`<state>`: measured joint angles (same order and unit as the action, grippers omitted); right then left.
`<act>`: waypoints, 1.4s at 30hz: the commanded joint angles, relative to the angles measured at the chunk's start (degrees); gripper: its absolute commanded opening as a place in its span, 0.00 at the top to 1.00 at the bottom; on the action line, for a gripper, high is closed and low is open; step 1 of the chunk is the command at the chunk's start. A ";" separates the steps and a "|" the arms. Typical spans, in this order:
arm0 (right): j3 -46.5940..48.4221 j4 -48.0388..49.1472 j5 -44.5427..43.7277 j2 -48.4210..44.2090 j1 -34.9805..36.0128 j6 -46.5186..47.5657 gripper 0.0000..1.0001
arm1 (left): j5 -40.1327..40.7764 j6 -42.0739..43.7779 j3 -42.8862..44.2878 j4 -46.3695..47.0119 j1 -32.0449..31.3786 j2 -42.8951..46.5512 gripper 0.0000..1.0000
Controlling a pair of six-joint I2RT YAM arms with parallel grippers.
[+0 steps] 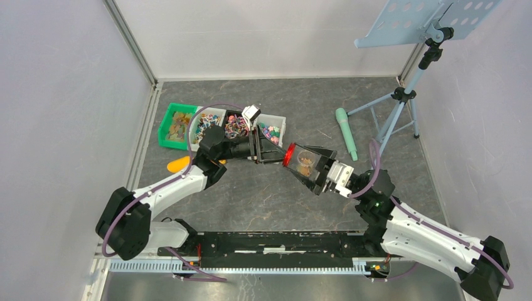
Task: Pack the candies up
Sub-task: Pick up the bottle lid at the center of the board, then close the bottle lid on the packing bottle.
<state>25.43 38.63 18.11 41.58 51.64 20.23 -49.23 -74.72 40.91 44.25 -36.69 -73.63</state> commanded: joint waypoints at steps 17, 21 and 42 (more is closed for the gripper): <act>18.56 -26.72 -23.23 2.33 -0.03 -11.86 0.40 | 36.22 47.06 16.41 -60.87 5.73 19.60 0.00; 22.14 -34.35 -30.62 5.54 -0.11 -14.21 0.41 | 39.81 57.09 17.68 -66.61 5.72 23.32 0.00; 41.81 -67.52 -22.51 29.55 -10.57 -16.49 0.41 | 44.86 77.52 3.22 -67.27 5.57 41.09 0.00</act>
<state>62.96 -22.24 -9.43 67.48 43.27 4.67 -4.47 -1.32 44.86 -29.12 -30.98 -35.14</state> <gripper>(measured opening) 0.665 0.996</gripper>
